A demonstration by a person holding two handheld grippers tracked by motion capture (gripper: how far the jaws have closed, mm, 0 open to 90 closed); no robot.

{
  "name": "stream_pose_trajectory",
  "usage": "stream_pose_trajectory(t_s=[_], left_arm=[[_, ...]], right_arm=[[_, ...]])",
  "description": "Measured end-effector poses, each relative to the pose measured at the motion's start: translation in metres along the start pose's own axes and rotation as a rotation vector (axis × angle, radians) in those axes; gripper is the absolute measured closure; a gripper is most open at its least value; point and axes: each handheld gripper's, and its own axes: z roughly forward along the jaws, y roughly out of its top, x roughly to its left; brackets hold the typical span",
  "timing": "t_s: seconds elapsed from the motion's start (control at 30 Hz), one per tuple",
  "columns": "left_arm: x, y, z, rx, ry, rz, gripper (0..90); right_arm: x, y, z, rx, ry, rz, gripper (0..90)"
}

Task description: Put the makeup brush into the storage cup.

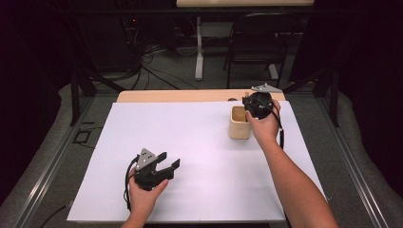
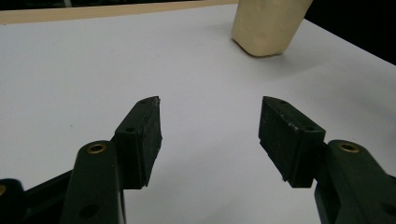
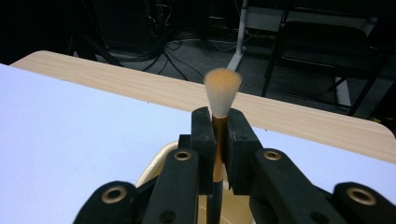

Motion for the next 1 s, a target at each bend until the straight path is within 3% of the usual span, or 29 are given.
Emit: stream_pose_trajectory(t_s=[1.0], left_arm=[[0.0000,-0.0001,-0.0011,-0.012,0.003,0.002,40.0]], right_arm=[[0.0018,-0.0097,0.0025,0.017,0.000,-0.014,83.7]])
